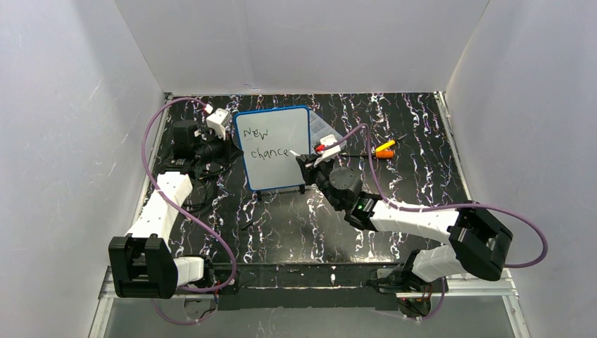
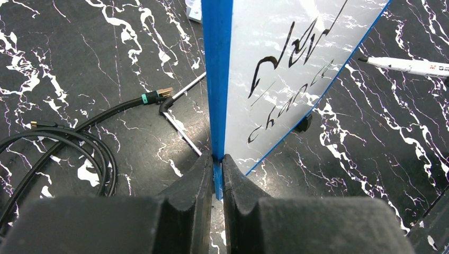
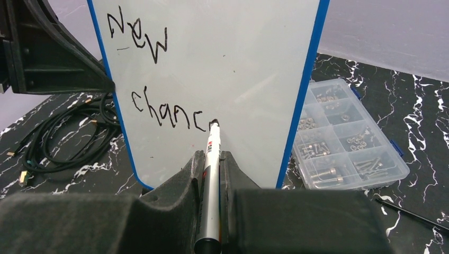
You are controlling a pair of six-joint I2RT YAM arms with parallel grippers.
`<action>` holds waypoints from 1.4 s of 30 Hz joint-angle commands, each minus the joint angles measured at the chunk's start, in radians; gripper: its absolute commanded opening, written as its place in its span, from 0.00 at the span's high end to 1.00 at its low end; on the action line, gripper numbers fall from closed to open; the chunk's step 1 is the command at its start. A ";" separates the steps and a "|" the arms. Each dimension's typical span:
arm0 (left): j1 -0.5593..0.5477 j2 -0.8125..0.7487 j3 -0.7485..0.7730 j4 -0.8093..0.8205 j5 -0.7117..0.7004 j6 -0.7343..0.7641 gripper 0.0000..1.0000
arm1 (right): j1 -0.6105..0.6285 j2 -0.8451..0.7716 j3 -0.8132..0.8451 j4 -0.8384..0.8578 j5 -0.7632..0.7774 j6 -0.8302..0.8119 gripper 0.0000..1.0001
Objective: Write a sentence on the whiteboard
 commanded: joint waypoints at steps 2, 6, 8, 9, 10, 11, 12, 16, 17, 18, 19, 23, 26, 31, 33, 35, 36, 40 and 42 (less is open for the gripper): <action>0.000 -0.024 -0.003 0.015 0.021 -0.002 1.00 | -0.003 0.002 0.027 0.046 0.038 -0.033 0.99; -0.001 -0.022 -0.001 0.015 0.022 -0.002 1.00 | -0.007 0.020 0.045 0.050 0.048 -0.040 0.99; -0.001 -0.020 -0.001 0.015 0.023 -0.002 1.00 | -0.009 0.028 0.047 0.057 0.053 -0.044 0.99; -0.001 -0.020 -0.001 0.015 0.022 -0.002 1.00 | -0.010 0.033 0.049 0.055 0.056 -0.046 0.99; -0.001 -0.019 -0.001 0.015 0.022 -0.002 1.00 | -0.010 0.037 0.051 0.056 0.058 -0.047 0.99; 0.000 -0.019 0.001 0.016 0.024 -0.002 1.00 | -0.012 0.041 0.051 0.057 0.066 -0.049 0.99; -0.001 -0.019 0.000 0.016 0.023 -0.002 1.00 | -0.013 0.043 0.052 0.058 0.067 -0.050 0.99; -0.001 -0.017 0.001 0.015 0.022 -0.001 1.00 | -0.015 0.045 0.046 0.076 0.077 -0.056 0.99; -0.001 -0.015 0.001 0.015 0.022 -0.002 1.00 | -0.016 0.046 0.046 0.080 0.079 -0.058 0.99; 0.000 -0.015 0.001 0.015 0.023 -0.001 1.00 | -0.018 0.047 0.048 0.082 0.082 -0.058 0.99; -0.001 -0.016 0.001 0.015 0.023 0.000 1.00 | -0.019 0.049 0.048 0.084 0.083 -0.061 0.99; -0.002 -0.014 0.000 0.015 0.021 0.000 1.00 | -0.023 0.061 0.057 0.092 0.077 -0.068 0.99; -0.001 -0.013 0.001 0.015 0.022 -0.001 1.00 | -0.024 0.067 0.062 0.093 0.059 -0.071 0.99; -0.001 -0.013 0.001 0.015 0.022 0.000 1.00 | -0.024 0.074 0.064 0.087 0.030 -0.072 0.99; -0.001 -0.014 0.001 0.015 0.022 -0.001 1.00 | -0.024 0.076 0.059 0.080 0.023 -0.066 0.99; 0.000 -0.014 0.001 0.015 0.022 0.000 1.00 | -0.024 0.076 0.051 0.070 0.013 -0.054 0.99; -0.001 -0.014 0.001 0.016 0.022 0.000 1.00 | -0.024 0.078 0.046 0.062 0.009 -0.049 0.99; -0.001 -0.016 0.001 0.015 0.022 0.000 1.00 | -0.023 0.074 0.025 0.038 0.004 -0.025 0.99; -0.001 -0.015 0.000 0.015 0.022 -0.001 1.00 | -0.023 0.067 0.015 0.034 0.013 -0.021 0.99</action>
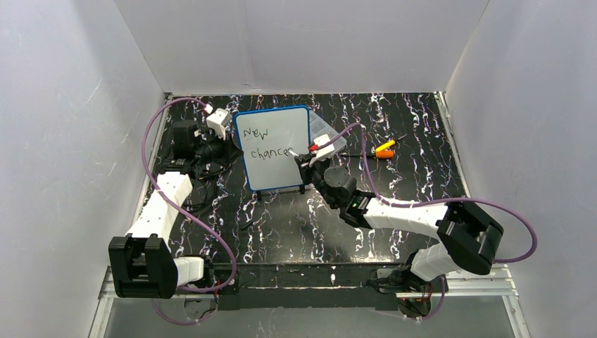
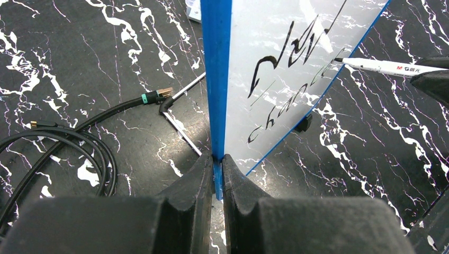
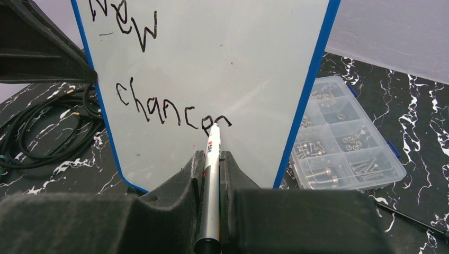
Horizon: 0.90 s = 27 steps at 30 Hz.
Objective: Write a sentence on the whiteboard
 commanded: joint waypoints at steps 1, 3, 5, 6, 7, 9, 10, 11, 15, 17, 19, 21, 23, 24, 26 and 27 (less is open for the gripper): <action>-0.001 -0.017 0.000 0.015 0.021 0.001 1.00 | -0.008 -0.009 -0.010 0.006 0.024 0.022 0.99; -0.001 -0.017 -0.001 0.015 0.022 0.001 1.00 | -0.008 -0.019 -0.017 0.003 0.050 0.022 0.99; -0.001 -0.019 -0.001 0.015 0.022 0.001 1.00 | -0.008 -0.028 -0.021 -0.001 0.070 0.019 0.99; -0.001 -0.019 -0.001 0.015 0.022 0.001 1.00 | -0.007 -0.030 -0.023 -0.004 0.076 0.018 0.99; -0.001 -0.019 -0.001 0.015 0.022 0.000 1.00 | -0.007 -0.032 -0.025 -0.007 0.080 0.017 0.99; -0.002 -0.019 -0.001 0.015 0.021 0.000 1.00 | -0.008 -0.036 -0.031 -0.009 0.087 0.018 0.99; -0.002 -0.020 -0.001 0.015 0.021 0.001 1.00 | -0.008 -0.038 -0.034 -0.010 0.090 0.018 0.99; -0.001 -0.021 -0.001 0.015 0.022 0.001 1.00 | -0.008 -0.039 -0.036 -0.011 0.091 0.019 0.99; 0.000 -0.023 -0.002 0.015 0.021 0.000 1.00 | -0.008 -0.039 -0.037 -0.020 0.082 0.021 0.99; 0.000 -0.023 -0.003 0.015 0.020 0.000 1.00 | -0.007 -0.037 -0.036 -0.026 0.068 0.028 0.99; -0.002 -0.023 -0.002 0.015 0.022 0.001 1.00 | -0.007 -0.033 -0.037 -0.031 0.053 0.037 0.99; -0.001 -0.023 -0.002 0.015 0.021 0.001 1.00 | -0.007 -0.031 -0.041 -0.031 0.047 0.044 0.99; -0.001 -0.024 -0.002 0.015 0.022 0.000 1.00 | -0.007 -0.029 -0.041 -0.029 0.039 0.050 0.99; 0.000 -0.023 -0.003 0.016 0.023 0.000 1.00 | -0.007 -0.027 -0.039 -0.028 0.032 0.053 0.99; -0.001 -0.024 -0.002 0.015 0.022 0.000 1.00 | -0.006 -0.019 -0.033 -0.024 0.020 0.058 0.99; -0.001 -0.024 -0.003 0.016 0.023 -0.001 1.00 | -0.005 -0.018 -0.031 -0.020 0.016 0.061 0.99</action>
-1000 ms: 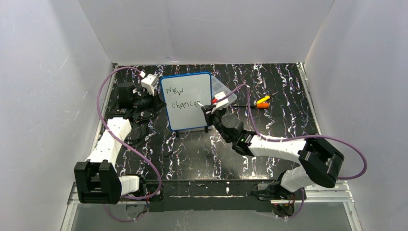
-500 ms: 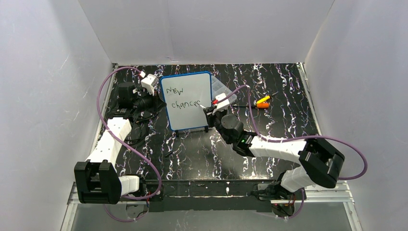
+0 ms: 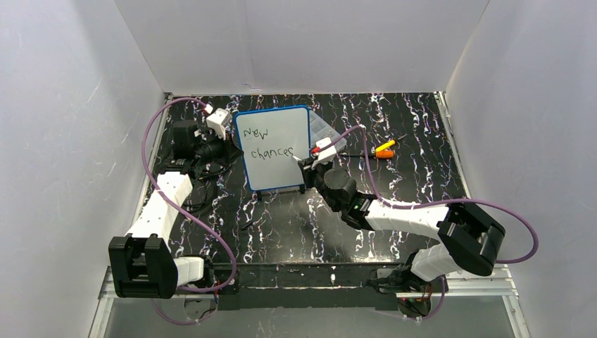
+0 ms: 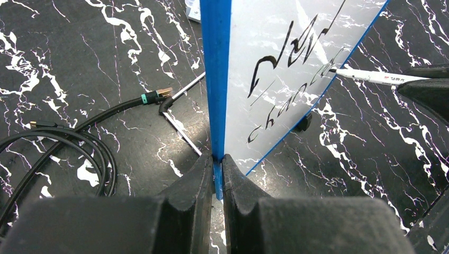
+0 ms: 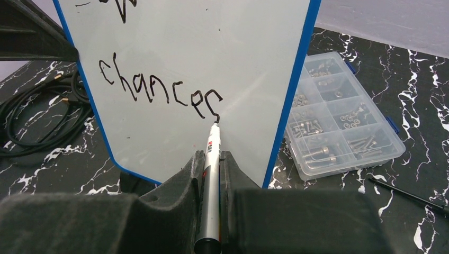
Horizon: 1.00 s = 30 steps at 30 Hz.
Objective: Write a sentence on the whiteboard
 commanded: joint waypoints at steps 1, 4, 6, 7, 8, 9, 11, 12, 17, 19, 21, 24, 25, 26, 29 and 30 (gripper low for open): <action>-0.001 -0.024 -0.002 0.016 0.021 -0.001 1.00 | -0.005 -0.001 0.002 0.033 -0.011 0.019 0.99; -0.002 -0.024 -0.003 0.015 0.020 0.000 1.00 | -0.003 0.004 0.007 0.054 -0.020 0.019 0.99; -0.001 -0.022 -0.001 0.015 0.020 0.000 1.00 | -0.002 0.003 0.013 0.066 -0.027 0.019 0.99; 0.000 -0.022 -0.002 0.015 0.021 -0.001 1.00 | -0.002 -0.003 0.014 0.074 -0.034 0.021 0.99; -0.002 -0.022 -0.002 0.015 0.020 -0.001 1.00 | -0.002 -0.012 0.012 0.082 -0.043 0.024 0.99; -0.002 -0.023 -0.002 0.015 0.020 0.000 1.00 | -0.002 -0.026 0.009 0.088 -0.052 0.028 0.99; -0.001 -0.024 -0.002 0.016 0.020 0.000 1.00 | -0.001 -0.058 0.001 0.094 -0.062 0.038 0.99; -0.001 -0.023 -0.002 0.015 0.020 0.000 1.00 | -0.002 -0.074 -0.002 0.091 -0.059 0.039 0.99; -0.002 -0.024 -0.002 0.015 0.022 -0.002 1.00 | -0.002 -0.123 -0.007 0.043 0.033 0.002 0.99; -0.001 -0.025 -0.002 0.016 0.023 -0.002 1.00 | -0.004 -0.126 -0.010 0.036 0.053 -0.019 0.99; 0.000 -0.024 -0.002 0.015 0.024 -0.002 1.00 | -0.007 -0.125 -0.013 0.036 0.057 -0.026 0.99; -0.001 -0.025 -0.002 0.015 0.024 -0.004 1.00 | -0.009 -0.117 -0.012 0.036 0.062 -0.028 0.99; -0.001 -0.025 -0.002 0.015 0.023 -0.003 1.00 | -0.009 -0.113 -0.012 0.037 0.063 -0.028 0.99; -0.001 -0.025 -0.002 0.017 0.024 -0.003 1.00 | -0.009 -0.110 -0.011 0.038 0.064 -0.028 0.99; -0.002 -0.023 -0.002 0.016 0.024 -0.004 1.00 | -0.008 -0.100 -0.012 0.040 0.070 -0.031 0.99; -0.002 -0.023 -0.002 0.017 0.024 -0.004 1.00 | -0.008 -0.095 -0.011 0.042 0.072 -0.034 0.99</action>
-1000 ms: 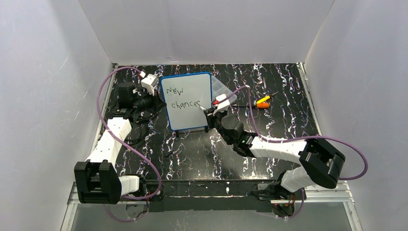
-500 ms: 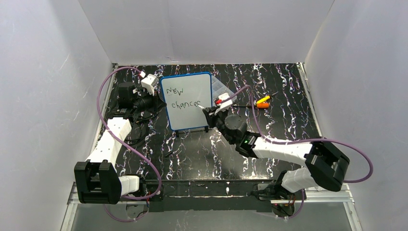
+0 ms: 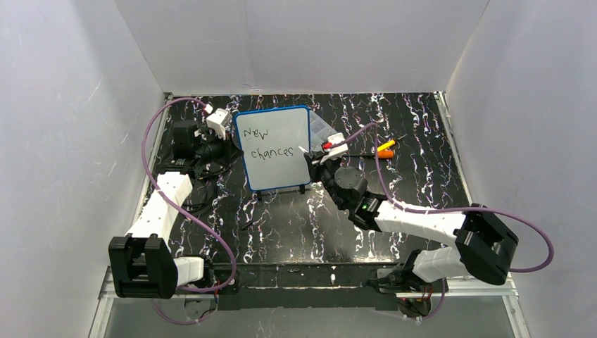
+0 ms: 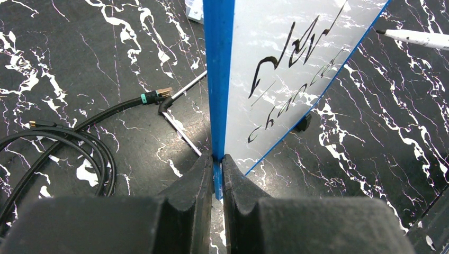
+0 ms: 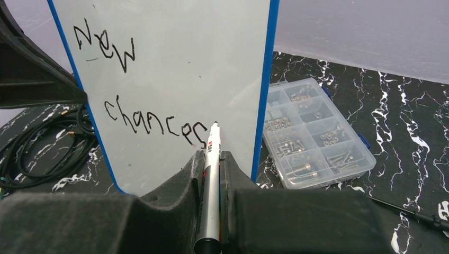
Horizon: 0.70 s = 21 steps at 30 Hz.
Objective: Write a sentence on the whiteboard
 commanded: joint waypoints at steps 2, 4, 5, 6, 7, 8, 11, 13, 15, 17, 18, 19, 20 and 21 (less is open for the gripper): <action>0.000 -0.022 -0.002 0.017 0.025 -0.001 1.00 | -0.004 0.017 -0.002 0.038 0.035 -0.027 0.99; -0.001 -0.022 -0.002 0.017 0.025 -0.001 1.00 | -0.004 0.023 0.000 0.038 0.030 -0.027 0.99; -0.001 -0.022 -0.002 0.017 0.025 0.001 1.00 | -0.004 0.026 0.001 0.037 0.031 -0.027 0.99; -0.001 -0.022 -0.002 0.016 0.024 0.000 1.00 | -0.004 0.029 0.002 0.037 0.034 -0.027 0.99; 0.000 -0.022 -0.001 0.017 0.025 -0.001 1.00 | -0.004 0.034 0.002 0.036 0.039 -0.027 0.99; -0.001 -0.022 -0.002 0.017 0.024 0.000 1.00 | -0.006 0.037 0.002 0.036 0.046 -0.027 0.99; -0.001 -0.022 -0.002 0.017 0.024 0.001 1.00 | -0.006 0.042 0.002 0.031 0.065 -0.027 0.99; -0.001 -0.023 -0.002 0.016 0.024 0.000 1.00 | -0.007 0.042 0.002 0.027 0.074 -0.028 0.99; -0.001 -0.024 -0.002 0.016 0.023 0.000 1.00 | -0.010 0.045 0.003 0.023 0.077 -0.030 0.99; -0.001 -0.025 -0.002 0.017 0.023 0.000 1.00 | -0.012 0.047 0.002 0.021 0.077 -0.030 0.99; -0.001 -0.024 -0.002 0.015 0.023 0.000 1.00 | -0.013 0.048 0.003 0.021 0.079 -0.031 0.99; 0.000 -0.025 -0.002 0.016 0.023 0.000 1.00 | -0.014 0.050 0.002 0.021 0.080 -0.031 0.99; -0.001 -0.025 -0.002 0.015 0.023 0.000 1.00 | -0.014 0.050 0.001 0.021 0.082 -0.030 0.99; -0.002 -0.025 -0.002 0.016 0.023 0.001 1.00 | -0.015 0.049 0.001 0.021 0.086 -0.030 0.99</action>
